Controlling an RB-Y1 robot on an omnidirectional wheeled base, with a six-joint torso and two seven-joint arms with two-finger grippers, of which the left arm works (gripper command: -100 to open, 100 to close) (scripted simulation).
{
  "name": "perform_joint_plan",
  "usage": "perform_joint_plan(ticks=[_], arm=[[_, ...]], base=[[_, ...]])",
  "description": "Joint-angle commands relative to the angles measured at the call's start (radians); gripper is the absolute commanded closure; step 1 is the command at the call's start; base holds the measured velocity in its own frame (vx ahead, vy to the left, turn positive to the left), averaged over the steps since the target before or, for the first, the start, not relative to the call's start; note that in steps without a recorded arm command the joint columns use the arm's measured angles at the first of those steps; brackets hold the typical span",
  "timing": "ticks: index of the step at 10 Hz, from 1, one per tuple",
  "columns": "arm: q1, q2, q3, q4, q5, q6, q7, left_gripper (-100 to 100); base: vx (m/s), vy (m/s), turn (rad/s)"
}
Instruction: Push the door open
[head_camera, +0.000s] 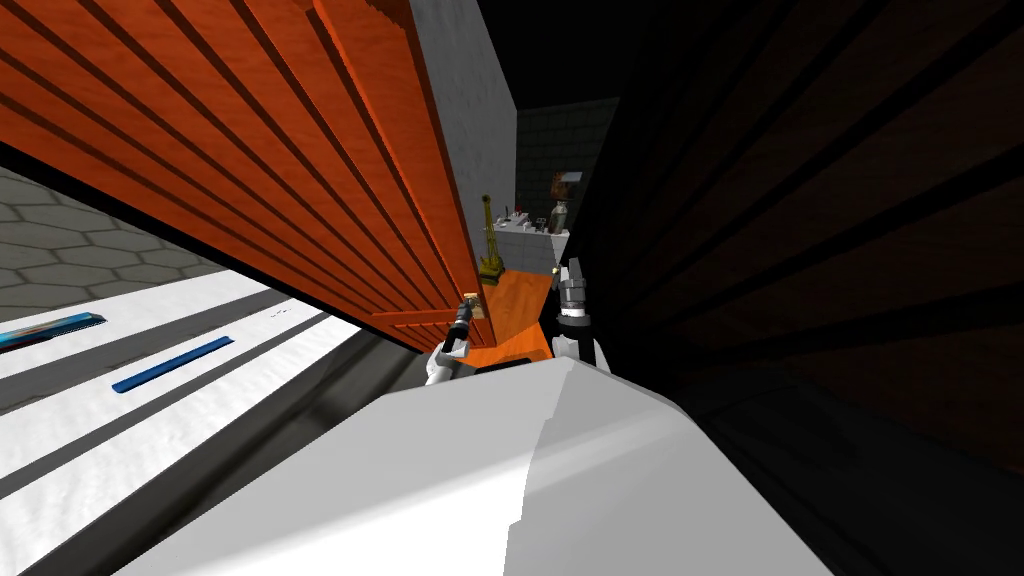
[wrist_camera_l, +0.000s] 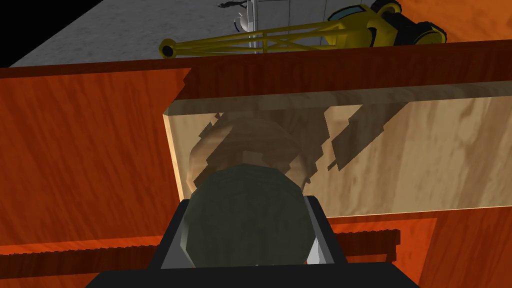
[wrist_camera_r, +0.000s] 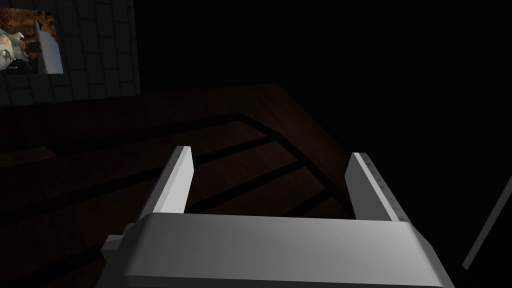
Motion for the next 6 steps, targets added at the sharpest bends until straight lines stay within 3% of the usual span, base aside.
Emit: perform_joint_plan(ticks=[1, 6], arm=[[-0.012, -0.006, 0.034, 0.005, 0.001, -0.007, -0.01, 100], [-0.029, -0.039, 0.093, 0.028, 0.002, -0.007, -0.033, 100]], base=[[0.125, -0.089, 0.097], [0.142, -0.129, 0.098]])
